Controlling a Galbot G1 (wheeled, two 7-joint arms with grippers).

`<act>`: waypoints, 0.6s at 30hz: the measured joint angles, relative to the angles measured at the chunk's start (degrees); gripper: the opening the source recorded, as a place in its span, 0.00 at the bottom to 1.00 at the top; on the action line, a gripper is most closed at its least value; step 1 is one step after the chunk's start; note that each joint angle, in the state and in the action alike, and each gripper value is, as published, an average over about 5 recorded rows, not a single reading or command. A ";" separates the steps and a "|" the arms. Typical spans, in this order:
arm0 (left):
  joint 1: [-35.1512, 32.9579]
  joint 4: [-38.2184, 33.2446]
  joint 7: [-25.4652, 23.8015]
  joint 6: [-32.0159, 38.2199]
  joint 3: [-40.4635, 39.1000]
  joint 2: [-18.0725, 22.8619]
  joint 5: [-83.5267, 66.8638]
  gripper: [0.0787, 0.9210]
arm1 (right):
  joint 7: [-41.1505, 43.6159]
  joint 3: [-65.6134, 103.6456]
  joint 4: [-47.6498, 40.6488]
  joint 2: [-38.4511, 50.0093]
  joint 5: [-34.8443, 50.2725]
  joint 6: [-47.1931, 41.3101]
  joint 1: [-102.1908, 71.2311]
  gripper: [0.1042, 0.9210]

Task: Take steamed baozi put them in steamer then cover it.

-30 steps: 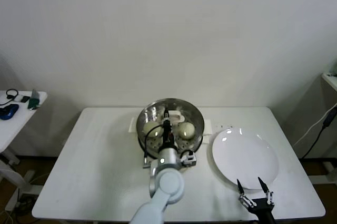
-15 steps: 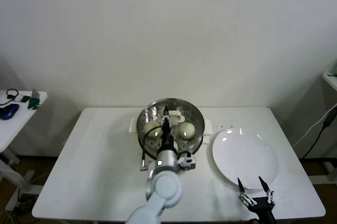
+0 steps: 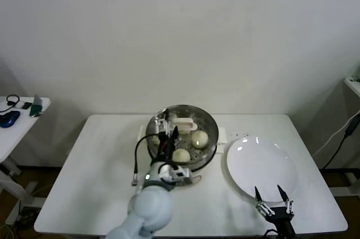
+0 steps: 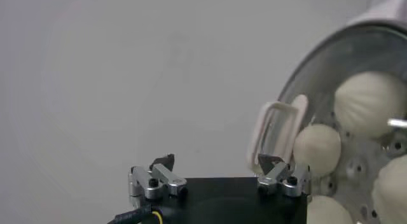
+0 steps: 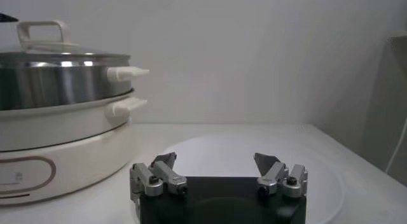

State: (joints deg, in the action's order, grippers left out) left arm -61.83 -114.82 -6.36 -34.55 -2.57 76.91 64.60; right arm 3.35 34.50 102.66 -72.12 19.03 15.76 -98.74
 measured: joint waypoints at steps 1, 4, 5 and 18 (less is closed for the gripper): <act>-0.80 -0.82 1.08 1.15 0.95 -0.52 -2.59 0.88 | -0.04 0.00 0.07 -0.12 -0.08 0.00 0.02 0.88; -3.72 -3.18 4.18 5.06 4.44 -1.65 -10.28 0.88 | -0.14 0.01 0.20 -0.49 -0.47 0.04 0.06 0.88; -4.84 -3.93 5.11 6.49 5.82 -1.88 -12.83 0.88 | -0.15 0.01 0.22 -0.61 -0.62 0.08 0.09 0.88; -20.79 -4.83 12.63 27.22 25.05 -1.33 -45.27 0.88 | -0.23 -0.22 -0.16 -2.46 -3.64 1.38 0.79 0.88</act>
State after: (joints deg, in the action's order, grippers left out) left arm -82.62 -119.65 6.28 -7.33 22.47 75.58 19.33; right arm 3.11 34.28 102.50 -74.58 15.39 17.13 -97.95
